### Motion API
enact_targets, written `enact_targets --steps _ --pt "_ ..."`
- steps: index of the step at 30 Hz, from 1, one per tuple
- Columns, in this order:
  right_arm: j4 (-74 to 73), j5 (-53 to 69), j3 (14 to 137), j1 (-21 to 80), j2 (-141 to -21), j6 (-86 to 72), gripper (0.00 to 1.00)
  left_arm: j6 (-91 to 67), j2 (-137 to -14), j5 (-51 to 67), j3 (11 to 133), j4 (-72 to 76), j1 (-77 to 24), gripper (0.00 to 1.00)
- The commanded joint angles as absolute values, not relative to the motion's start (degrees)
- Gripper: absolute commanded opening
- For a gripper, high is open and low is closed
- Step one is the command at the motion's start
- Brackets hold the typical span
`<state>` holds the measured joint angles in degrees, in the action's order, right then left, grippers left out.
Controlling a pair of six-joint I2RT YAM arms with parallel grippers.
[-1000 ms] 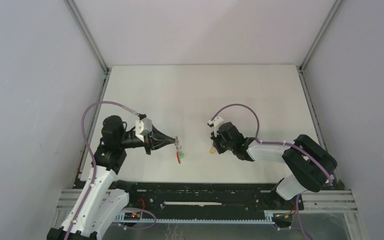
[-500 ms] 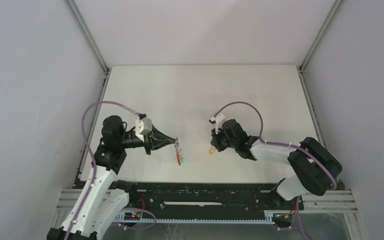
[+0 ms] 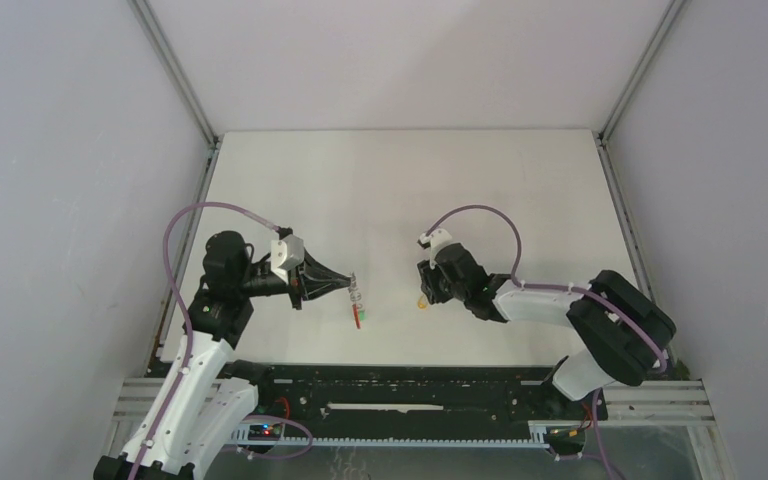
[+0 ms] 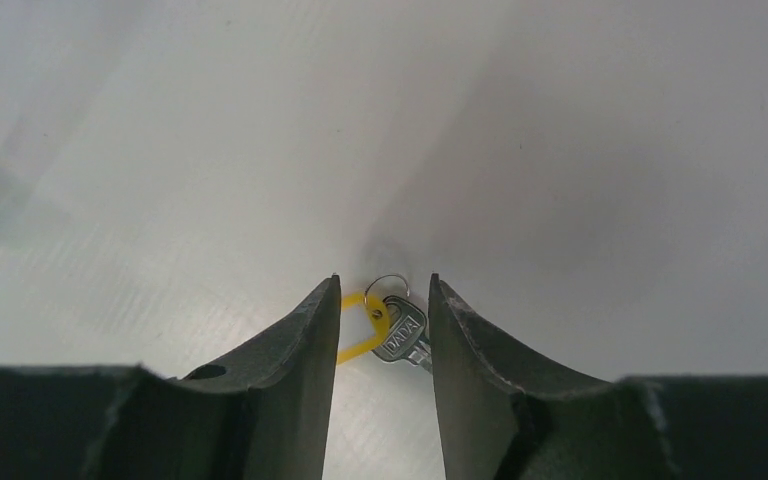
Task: Put the keys on the keyring
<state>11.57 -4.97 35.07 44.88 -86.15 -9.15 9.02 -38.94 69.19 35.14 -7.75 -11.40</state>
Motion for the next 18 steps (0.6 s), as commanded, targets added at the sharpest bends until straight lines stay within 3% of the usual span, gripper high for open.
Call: enact_targets --steps 1,6,13,18 --pt "10.41 -11.17 38.79 46.6 -88.89 -11.03 0.46 8.35 -38.3 69.96 36.03 -5.22 -11.51 0.0" --pt "9.46 -12.35 40.34 47.15 -90.87 -11.23 0.45 8.26 -38.4 69.96 36.3 -5.22 -11.54 0.0" --pt "9.24 -10.81 40.22 45.92 -89.76 -11.1 0.35 8.17 -38.58 69.87 36.3 -5.11 -11.51 0.0" --pt "9.4 -9.71 39.22 45.63 -88.91 -11.34 0.37 8.17 -38.49 69.88 36.29 -5.18 -11.51 0.0"
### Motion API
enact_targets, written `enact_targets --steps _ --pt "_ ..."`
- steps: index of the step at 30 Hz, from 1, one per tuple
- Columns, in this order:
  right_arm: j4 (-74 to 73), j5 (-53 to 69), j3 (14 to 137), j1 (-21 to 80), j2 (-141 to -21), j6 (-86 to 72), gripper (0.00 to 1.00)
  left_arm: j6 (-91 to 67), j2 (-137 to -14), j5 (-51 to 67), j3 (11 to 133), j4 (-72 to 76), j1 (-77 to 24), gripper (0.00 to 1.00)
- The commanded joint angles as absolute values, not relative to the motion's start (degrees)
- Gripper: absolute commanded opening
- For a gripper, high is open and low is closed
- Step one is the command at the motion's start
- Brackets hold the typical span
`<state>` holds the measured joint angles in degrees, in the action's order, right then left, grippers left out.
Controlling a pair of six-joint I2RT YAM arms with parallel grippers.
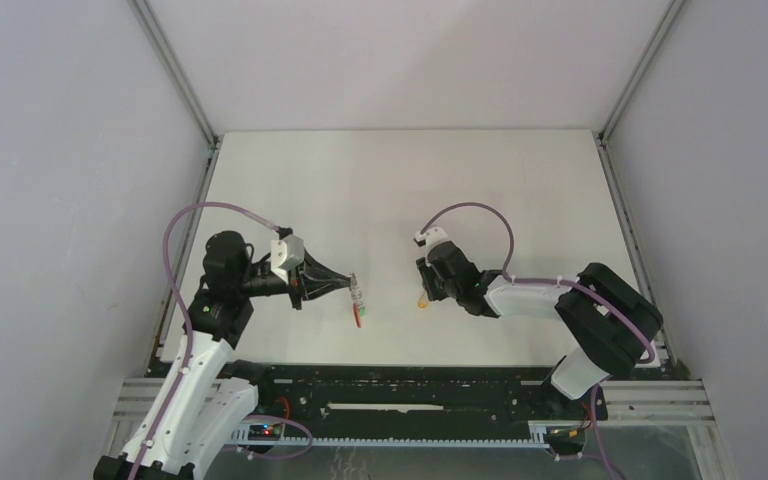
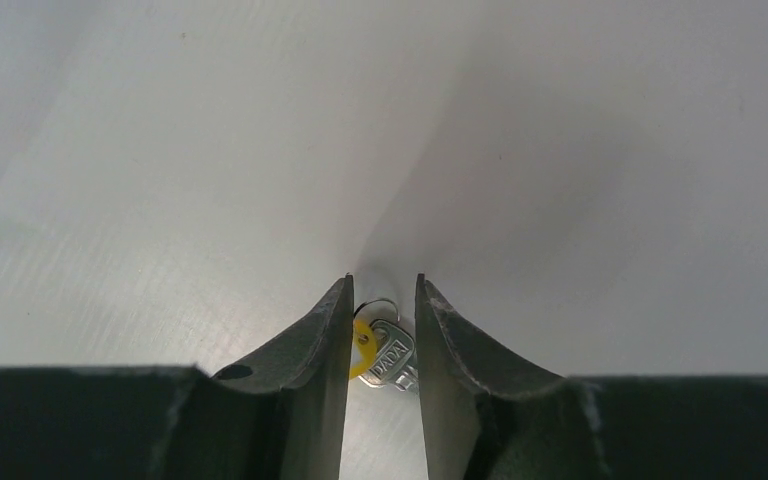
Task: Put the keys on the keyring
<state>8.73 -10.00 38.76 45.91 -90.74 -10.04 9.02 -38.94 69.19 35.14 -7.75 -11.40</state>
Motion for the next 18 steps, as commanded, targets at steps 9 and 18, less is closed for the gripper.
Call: enact_targets --steps 9,18 --pt "9.9 -7.98 37.74 45.41 -88.23 -11.6 0.33 8.01 -38.27 69.87 36.17 -5.16 -11.52 0.0" --pt "10.14 -6.64 36.5 44.85 -87.0 -11.38 0.29 8.0 -38.05 69.9 36.12 -5.18 -11.56 0.0"
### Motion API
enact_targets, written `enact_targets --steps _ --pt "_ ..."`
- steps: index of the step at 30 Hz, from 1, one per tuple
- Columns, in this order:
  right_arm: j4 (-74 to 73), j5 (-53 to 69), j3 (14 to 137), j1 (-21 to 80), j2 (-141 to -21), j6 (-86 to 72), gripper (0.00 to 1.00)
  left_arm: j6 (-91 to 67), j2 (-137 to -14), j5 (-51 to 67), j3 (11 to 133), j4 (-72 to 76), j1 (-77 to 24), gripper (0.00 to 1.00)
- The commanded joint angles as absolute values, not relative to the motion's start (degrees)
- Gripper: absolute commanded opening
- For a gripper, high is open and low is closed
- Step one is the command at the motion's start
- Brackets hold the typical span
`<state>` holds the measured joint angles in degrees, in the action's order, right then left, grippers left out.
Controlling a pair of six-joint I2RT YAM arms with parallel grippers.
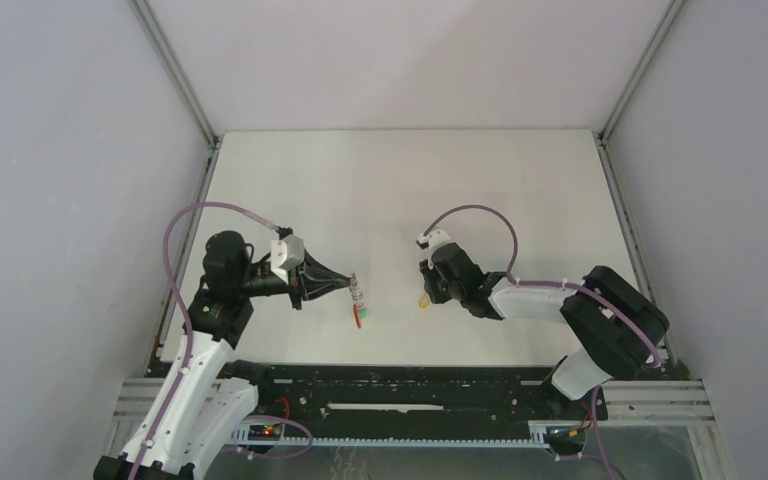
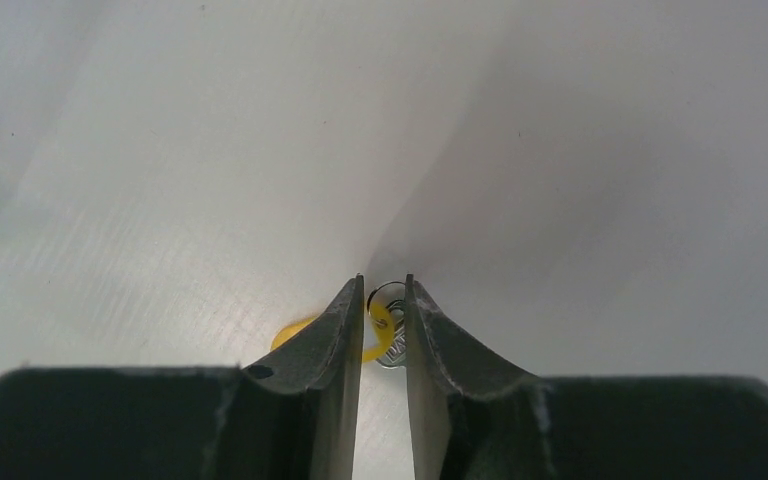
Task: Put the keys on the keyring
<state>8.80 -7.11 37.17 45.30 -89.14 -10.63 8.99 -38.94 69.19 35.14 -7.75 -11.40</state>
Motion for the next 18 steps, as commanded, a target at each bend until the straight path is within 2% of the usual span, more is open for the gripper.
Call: enact_targets --steps 1,4,7,13,18 --pt "10.3 -6.41 36.48 44.71 -87.09 -11.42 0.28 8.0 -38.06 69.88 36.12 -5.2 -11.52 0.0" --pt "10.82 -5.39 36.47 44.11 -87.37 -11.43 0.18 8.0 -38.06 69.87 36.12 -5.15 -11.52 0.0" --pt "10.99 -4.11 36.41 43.16 -87.32 -11.51 0.02 7.91 -38.11 69.79 36.12 -5.15 -11.54 0.0" --pt "14.23 -1.09 33.52 42.42 -81.91 -9.46 0.0 7.83 -38.3 70.0 35.87 -5.18 -11.52 0.0" --pt "17.64 7.17 30.8 42.5 -75.16 -7.39 0.0 7.65 -38.51 70.05 35.69 -5.1 -12.01 0.0"
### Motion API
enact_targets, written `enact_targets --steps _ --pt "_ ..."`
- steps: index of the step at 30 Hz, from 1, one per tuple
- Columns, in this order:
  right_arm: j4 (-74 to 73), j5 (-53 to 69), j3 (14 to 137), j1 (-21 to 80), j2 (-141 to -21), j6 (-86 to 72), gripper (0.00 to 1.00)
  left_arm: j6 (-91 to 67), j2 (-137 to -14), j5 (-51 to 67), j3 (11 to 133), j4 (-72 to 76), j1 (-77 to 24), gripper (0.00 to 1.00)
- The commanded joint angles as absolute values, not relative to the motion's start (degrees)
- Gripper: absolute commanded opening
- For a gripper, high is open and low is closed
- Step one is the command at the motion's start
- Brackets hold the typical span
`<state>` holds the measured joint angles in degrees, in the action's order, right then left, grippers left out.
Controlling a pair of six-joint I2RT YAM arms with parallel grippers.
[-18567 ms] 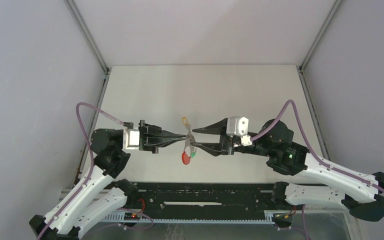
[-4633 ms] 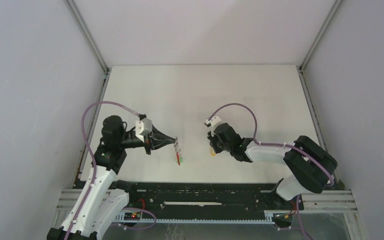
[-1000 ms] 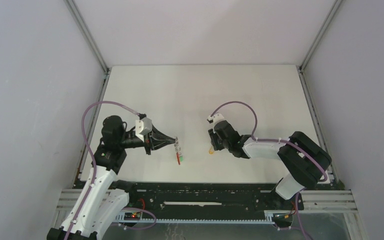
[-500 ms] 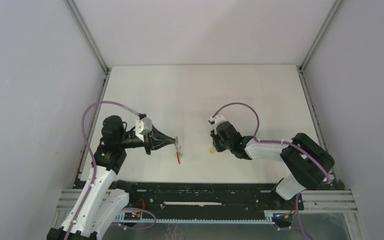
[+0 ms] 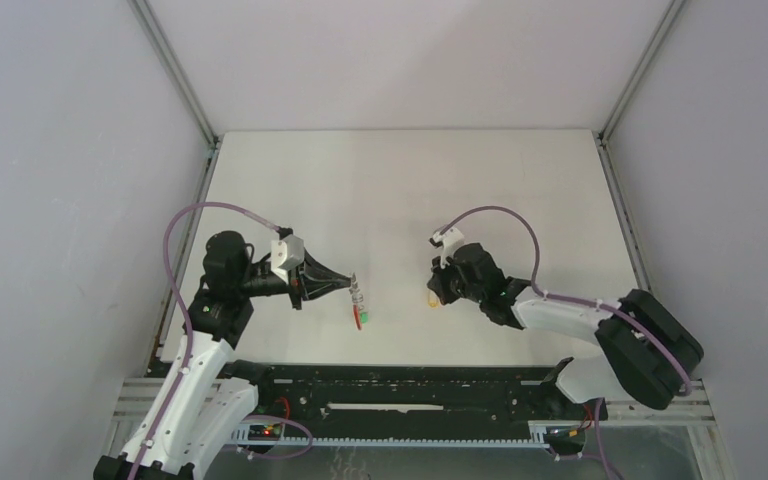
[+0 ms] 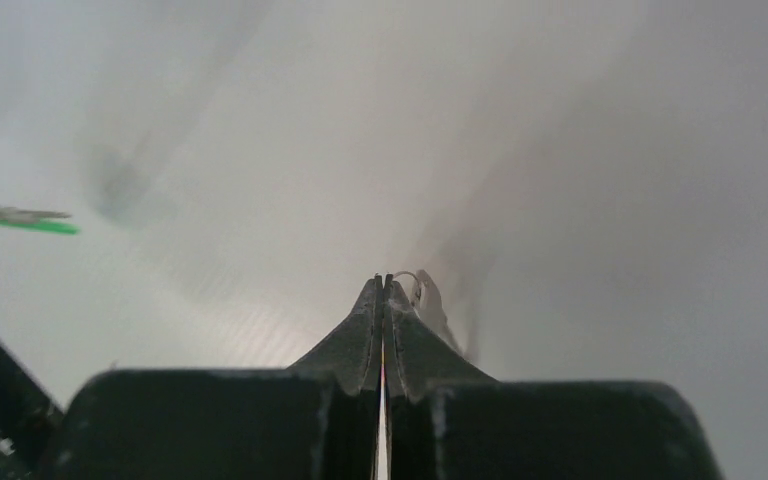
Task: Put the keys on the keyring
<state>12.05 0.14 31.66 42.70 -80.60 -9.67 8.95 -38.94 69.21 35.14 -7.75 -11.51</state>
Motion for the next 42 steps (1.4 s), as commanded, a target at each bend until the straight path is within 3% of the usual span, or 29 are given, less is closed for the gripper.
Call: enact_targets --steps 1,11,22,34,42 --pt "17.41 8.83 30.77 42.46 -74.17 -7.11 0.0 7.65 -38.58 70.05 35.54 -5.09 -12.17 0.0" --pt "17.83 34.37 31.16 44.2 -62.35 2.66 0.0 8.44 -40.4 73.61 34.85 -5.01 -14.96 0.0" --pt "6.03 60.64 44.93 43.43 -61.23 12.84 0.0 11.04 -43.85 77.99 37.33 -5.59 -20.16 0.0" --pt "-9.23 70.18 55.45 42.78 -66.17 24.79 0.0 12.17 -45.76 80.71 39.24 -5.66 -22.88 0.0" --pt "-11.3 72.1 58.72 42.58 -69.06 27.84 0.0 17.34 -46.83 80.74 40.55 -5.65 -23.46 0.0"
